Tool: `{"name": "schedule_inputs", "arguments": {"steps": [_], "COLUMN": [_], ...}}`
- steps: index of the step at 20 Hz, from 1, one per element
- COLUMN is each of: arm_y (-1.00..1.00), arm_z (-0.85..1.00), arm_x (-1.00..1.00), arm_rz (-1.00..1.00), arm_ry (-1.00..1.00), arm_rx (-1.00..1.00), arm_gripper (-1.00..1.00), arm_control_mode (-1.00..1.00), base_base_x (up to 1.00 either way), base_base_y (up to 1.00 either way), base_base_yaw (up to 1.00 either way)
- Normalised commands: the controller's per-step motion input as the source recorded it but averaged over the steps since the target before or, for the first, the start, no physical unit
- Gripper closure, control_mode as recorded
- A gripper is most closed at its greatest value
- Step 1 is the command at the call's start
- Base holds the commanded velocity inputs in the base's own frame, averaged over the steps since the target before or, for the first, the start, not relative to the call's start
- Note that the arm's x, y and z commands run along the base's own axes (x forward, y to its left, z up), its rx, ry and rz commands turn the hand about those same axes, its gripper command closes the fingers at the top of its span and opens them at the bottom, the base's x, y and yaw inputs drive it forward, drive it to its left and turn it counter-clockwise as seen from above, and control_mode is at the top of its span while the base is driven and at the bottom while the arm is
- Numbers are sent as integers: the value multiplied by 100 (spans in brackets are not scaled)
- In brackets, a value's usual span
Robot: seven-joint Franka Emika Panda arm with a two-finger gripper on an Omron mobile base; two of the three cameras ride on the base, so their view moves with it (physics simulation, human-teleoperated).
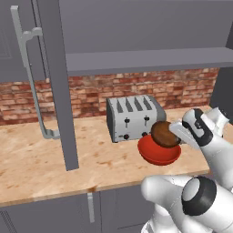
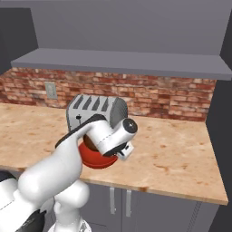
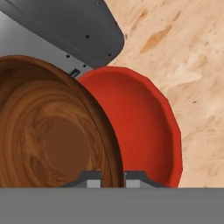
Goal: Pick up the bowls on the counter and stack them on top of one another in the open cabinet. Place the smaller bowl on top of the larger bowl.
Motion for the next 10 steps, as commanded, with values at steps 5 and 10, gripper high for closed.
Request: {"name": "schedule_inputs", "arguments": {"steps": [5, 10], "arm_y": [17, 11], "arm_z": [-12, -10], "arm_x": [0, 0], "arm_rz": [0, 0], "arm_ry": [0, 0], "arm_rx": [0, 0], "arm_gripper": [100, 100], "arm_control_mode": [-100, -100], "base_base_x": [0, 0], "base_base_y": [0, 0], "base_base_yaw": [0, 0]}}
